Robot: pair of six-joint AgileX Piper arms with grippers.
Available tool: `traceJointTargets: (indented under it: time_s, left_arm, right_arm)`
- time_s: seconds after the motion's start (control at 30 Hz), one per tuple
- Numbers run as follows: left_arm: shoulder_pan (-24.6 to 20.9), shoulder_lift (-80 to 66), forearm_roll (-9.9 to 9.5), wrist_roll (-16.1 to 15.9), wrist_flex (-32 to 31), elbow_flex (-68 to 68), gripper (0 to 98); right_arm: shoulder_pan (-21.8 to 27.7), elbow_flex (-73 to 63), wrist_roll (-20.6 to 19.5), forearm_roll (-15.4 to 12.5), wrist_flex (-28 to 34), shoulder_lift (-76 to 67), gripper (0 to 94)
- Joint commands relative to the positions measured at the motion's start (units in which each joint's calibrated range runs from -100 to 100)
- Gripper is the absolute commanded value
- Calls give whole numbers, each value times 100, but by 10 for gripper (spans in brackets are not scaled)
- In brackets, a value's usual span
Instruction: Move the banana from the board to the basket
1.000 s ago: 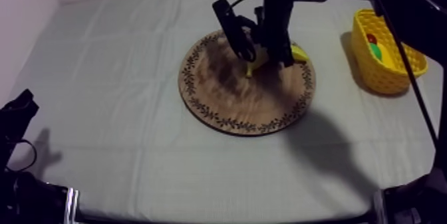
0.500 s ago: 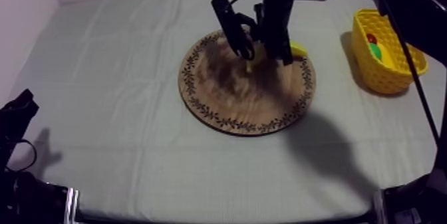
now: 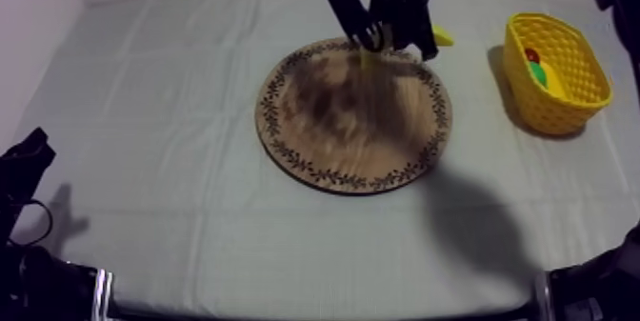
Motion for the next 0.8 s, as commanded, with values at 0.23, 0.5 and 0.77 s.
traceJointTargets:
  time_s: [0.23, 0.5, 0.77]
  left_arm:
    - [1, 0, 5, 0, -1, -1, 1]
    - [1, 0, 6, 0, -1, -1, 1]
    - [1, 0, 6, 0, -1, -1, 1]
  right_arm:
    - [33, 431, 210, 65, 285, -1103, 214]
    - [31, 739, 301, 138, 417, -1619, 216]
    - [105, 901, -195, 252, 395, -1705, 229]
